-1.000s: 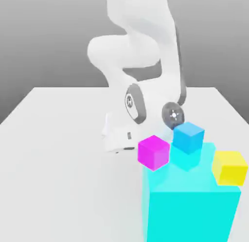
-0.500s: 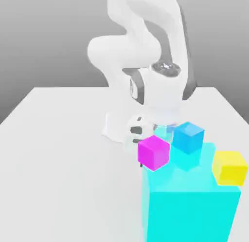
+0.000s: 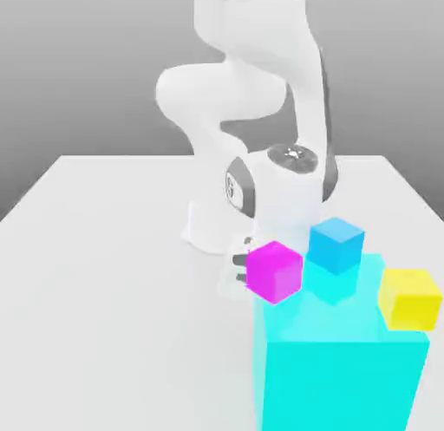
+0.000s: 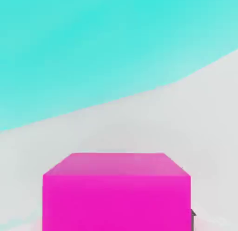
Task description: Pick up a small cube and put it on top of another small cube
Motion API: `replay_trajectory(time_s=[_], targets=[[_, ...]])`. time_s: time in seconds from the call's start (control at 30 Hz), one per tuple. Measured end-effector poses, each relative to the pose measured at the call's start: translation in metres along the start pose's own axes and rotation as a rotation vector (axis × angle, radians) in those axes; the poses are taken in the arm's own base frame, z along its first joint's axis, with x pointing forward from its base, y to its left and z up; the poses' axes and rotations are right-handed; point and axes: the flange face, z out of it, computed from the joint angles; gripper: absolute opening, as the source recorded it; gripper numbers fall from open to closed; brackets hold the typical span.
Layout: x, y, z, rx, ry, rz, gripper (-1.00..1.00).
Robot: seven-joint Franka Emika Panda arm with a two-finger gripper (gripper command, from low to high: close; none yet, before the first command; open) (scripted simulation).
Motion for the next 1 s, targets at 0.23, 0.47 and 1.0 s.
replay_trajectory(time_s=[0.23, 0.47, 1.0], targets=[[0.002, -0.002, -0.031, -0.059, -0.015, -0.088, -1.0], [0.113, 0.077, 0.003, -0.247, -0.255, 0.273, -1.0], [0.075, -0.076, -0.261, 0.112, -0.096, -0.484, -1.0]])
